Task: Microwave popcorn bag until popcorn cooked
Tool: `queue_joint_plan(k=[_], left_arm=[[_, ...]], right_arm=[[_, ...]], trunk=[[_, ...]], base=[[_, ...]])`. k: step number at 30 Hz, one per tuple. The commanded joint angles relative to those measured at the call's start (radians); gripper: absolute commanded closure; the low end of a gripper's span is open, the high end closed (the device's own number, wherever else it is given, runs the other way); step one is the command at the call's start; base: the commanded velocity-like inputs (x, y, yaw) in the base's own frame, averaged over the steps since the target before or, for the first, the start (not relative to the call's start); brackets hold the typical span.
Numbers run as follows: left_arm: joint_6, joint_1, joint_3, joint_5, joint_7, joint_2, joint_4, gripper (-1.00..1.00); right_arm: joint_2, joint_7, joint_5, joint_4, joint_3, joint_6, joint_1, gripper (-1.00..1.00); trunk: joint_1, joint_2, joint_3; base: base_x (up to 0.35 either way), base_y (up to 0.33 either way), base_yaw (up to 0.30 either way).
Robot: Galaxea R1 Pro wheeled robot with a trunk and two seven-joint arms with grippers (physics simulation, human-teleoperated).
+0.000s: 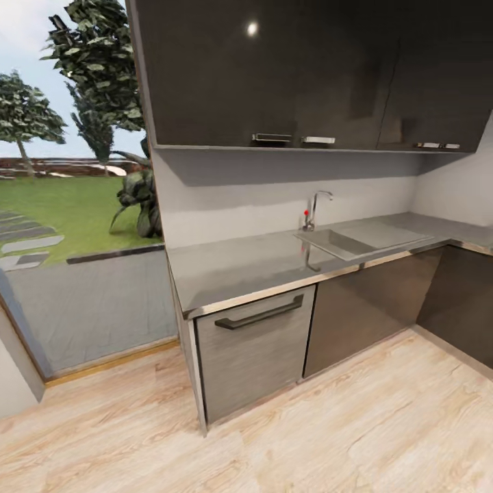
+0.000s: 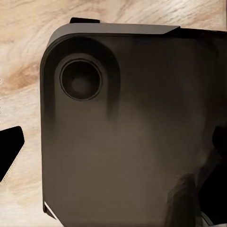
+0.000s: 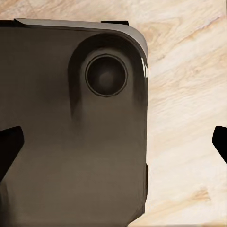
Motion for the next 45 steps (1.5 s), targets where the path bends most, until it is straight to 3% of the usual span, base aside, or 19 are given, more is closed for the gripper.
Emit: queue_joint_plan(k=[1, 45], left_arm=[[-0.001, 0.0, 0.001, 0.007, 0.001, 0.0, 0.0, -1.0], [-0.003, 0.0, 0.001, 0.008, 0.002, 0.001, 0.0, -1.0]], right_arm=[[0.0, -0.001, -0.002, 0.0, 0.0, -0.003, 0.0, -1.0], [0.004, 0.0, -0.001, 0.005, 0.0, -0.007, 0.0, -1.0]], trunk=[[0.0, 0.0, -0.001], [0.0, 0.0, 0.004]], base=[[0.0, 0.0, -0.289], [0.0, 0.0, -0.286]])
